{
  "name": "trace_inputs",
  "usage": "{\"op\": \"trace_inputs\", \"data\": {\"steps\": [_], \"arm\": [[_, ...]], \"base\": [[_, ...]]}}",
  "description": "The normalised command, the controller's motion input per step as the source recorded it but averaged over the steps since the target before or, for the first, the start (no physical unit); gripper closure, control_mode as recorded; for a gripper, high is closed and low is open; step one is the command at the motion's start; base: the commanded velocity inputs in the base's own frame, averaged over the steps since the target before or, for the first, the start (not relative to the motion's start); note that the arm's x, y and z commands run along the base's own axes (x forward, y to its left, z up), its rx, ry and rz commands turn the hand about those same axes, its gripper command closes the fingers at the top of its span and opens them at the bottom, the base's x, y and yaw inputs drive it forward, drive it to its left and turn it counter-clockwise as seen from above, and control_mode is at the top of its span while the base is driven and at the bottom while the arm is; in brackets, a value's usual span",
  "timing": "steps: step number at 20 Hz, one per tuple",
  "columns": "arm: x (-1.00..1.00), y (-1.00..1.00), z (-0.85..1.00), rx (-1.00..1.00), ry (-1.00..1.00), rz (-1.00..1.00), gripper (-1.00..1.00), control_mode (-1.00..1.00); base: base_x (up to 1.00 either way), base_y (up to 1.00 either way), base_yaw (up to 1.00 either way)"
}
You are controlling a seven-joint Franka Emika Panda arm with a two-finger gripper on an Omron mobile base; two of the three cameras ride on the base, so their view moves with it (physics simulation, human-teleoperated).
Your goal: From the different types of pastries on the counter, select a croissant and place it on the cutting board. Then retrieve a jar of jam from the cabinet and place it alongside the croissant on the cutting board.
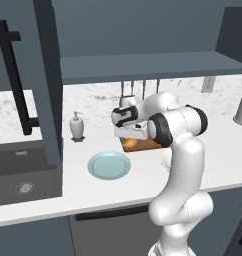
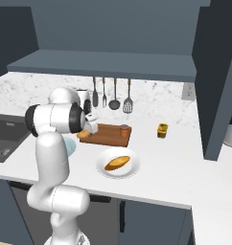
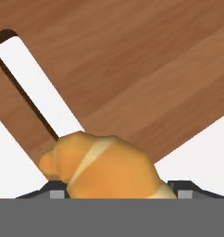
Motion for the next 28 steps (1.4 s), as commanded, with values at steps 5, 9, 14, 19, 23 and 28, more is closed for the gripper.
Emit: {"op": "trace_inputs", "data": {"steps": [5,9,14,19,23,28], "arm": [[0.31,-0.48,0.00,-0.01,0.00,0.00,1.00,-1.00],[0.36,-0.27,0.00,0.00,0.00,0.00,1.00,-1.00],[0.40,-0.21,0.00,0.00,0.00,0.00,1.00,-1.00],[0.43,-0.25,0.00,0.00,0.00,0.00,1.00,-1.00],[0.24,-0.17,0.00,0.01,0.01,0.00,1.00,-1.00],[-0.02,-0.03,-0.11,0.00,0.01,0.00,1.00,-1.00]], "base": [[0.00,0.00,0.00],[0.00,0.00,0.00],[0.00,0.00,0.00],[0.00,0.00,0.00],[0.00,0.00,0.00],[0.00,0.00,0.00]]}}
